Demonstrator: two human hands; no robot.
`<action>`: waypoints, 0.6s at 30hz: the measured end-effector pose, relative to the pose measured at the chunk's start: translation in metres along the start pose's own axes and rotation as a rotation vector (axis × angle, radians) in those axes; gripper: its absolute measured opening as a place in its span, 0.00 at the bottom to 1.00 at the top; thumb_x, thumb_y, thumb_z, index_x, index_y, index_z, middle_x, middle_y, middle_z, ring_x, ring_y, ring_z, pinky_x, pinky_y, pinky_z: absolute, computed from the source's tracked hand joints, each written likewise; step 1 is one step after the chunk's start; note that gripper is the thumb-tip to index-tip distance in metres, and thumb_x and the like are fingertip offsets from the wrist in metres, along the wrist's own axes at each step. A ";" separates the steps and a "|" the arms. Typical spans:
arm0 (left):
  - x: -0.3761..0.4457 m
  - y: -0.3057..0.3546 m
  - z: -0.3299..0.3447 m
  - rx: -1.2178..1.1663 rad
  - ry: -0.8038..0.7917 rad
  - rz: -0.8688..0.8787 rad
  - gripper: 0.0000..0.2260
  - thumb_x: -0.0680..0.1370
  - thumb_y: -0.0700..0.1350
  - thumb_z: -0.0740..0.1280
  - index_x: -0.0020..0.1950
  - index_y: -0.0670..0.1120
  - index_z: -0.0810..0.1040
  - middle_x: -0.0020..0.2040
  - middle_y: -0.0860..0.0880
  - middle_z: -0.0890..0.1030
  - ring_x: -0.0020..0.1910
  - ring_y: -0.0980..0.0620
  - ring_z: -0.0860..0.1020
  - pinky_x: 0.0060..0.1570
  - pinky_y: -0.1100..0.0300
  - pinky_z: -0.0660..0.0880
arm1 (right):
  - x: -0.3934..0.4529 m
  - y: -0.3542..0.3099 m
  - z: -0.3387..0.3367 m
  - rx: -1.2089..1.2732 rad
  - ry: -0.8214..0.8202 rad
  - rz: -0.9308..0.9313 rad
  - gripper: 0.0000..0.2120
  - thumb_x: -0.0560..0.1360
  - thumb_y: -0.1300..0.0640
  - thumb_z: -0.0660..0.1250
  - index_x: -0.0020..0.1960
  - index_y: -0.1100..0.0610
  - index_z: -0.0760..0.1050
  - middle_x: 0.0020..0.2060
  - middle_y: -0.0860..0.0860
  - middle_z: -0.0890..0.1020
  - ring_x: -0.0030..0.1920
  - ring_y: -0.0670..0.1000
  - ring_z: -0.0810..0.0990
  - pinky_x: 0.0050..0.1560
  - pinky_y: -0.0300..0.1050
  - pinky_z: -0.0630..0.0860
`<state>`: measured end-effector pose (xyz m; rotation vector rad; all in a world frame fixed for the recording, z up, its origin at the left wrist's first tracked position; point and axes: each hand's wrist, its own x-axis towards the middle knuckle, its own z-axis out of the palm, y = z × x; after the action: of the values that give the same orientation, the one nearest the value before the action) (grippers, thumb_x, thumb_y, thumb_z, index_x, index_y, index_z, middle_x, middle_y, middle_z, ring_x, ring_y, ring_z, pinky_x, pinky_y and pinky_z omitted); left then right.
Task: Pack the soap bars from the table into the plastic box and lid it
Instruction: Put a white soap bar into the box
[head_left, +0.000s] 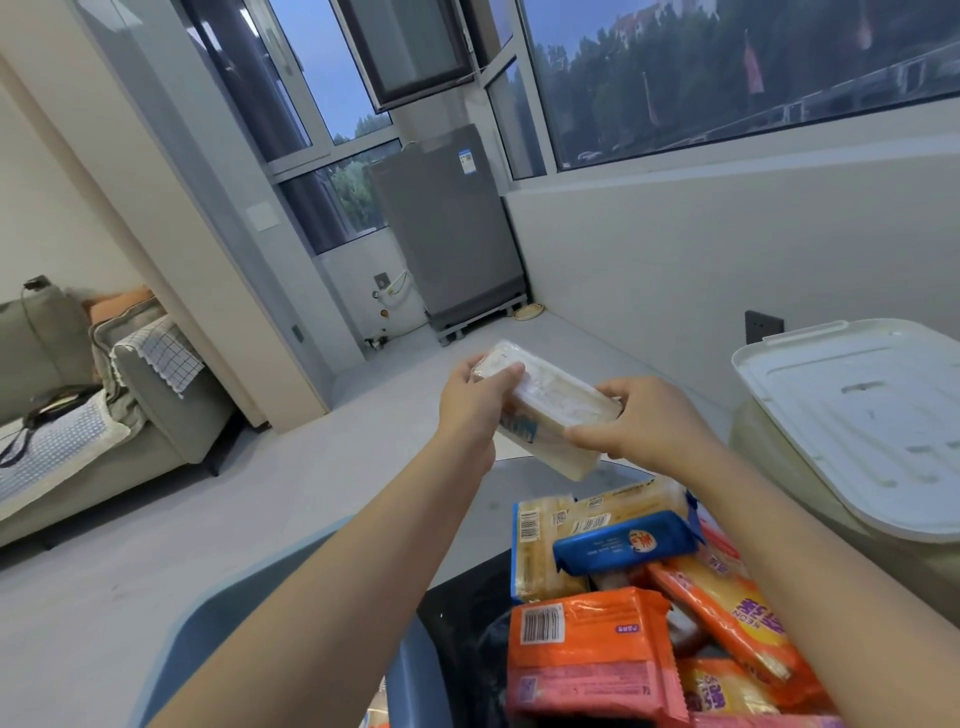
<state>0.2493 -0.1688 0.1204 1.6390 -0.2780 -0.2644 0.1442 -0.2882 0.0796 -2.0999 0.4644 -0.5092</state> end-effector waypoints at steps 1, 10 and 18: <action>-0.004 0.002 -0.003 -0.035 -0.020 -0.020 0.16 0.74 0.42 0.69 0.60 0.50 0.71 0.49 0.49 0.78 0.42 0.53 0.75 0.44 0.54 0.74 | -0.002 -0.005 -0.001 -0.005 0.000 -0.015 0.24 0.62 0.46 0.73 0.56 0.50 0.78 0.40 0.47 0.82 0.36 0.43 0.79 0.29 0.35 0.72; -0.043 0.023 -0.042 -0.207 0.013 0.016 0.21 0.73 0.45 0.71 0.63 0.51 0.68 0.56 0.49 0.78 0.50 0.51 0.79 0.42 0.59 0.76 | -0.033 -0.058 -0.005 -0.047 0.031 -0.151 0.27 0.61 0.43 0.73 0.58 0.49 0.77 0.37 0.43 0.78 0.34 0.38 0.76 0.22 0.28 0.68; -0.083 0.038 -0.079 -0.196 0.087 -0.110 0.31 0.69 0.53 0.73 0.68 0.47 0.65 0.60 0.43 0.76 0.53 0.45 0.77 0.26 0.56 0.77 | -0.072 -0.093 -0.001 0.027 -0.064 -0.244 0.27 0.62 0.40 0.73 0.59 0.49 0.77 0.38 0.41 0.80 0.35 0.41 0.80 0.30 0.32 0.74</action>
<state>0.1969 -0.0697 0.1660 1.4688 -0.0927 -0.2930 0.0952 -0.2034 0.1456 -2.1513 0.1634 -0.5831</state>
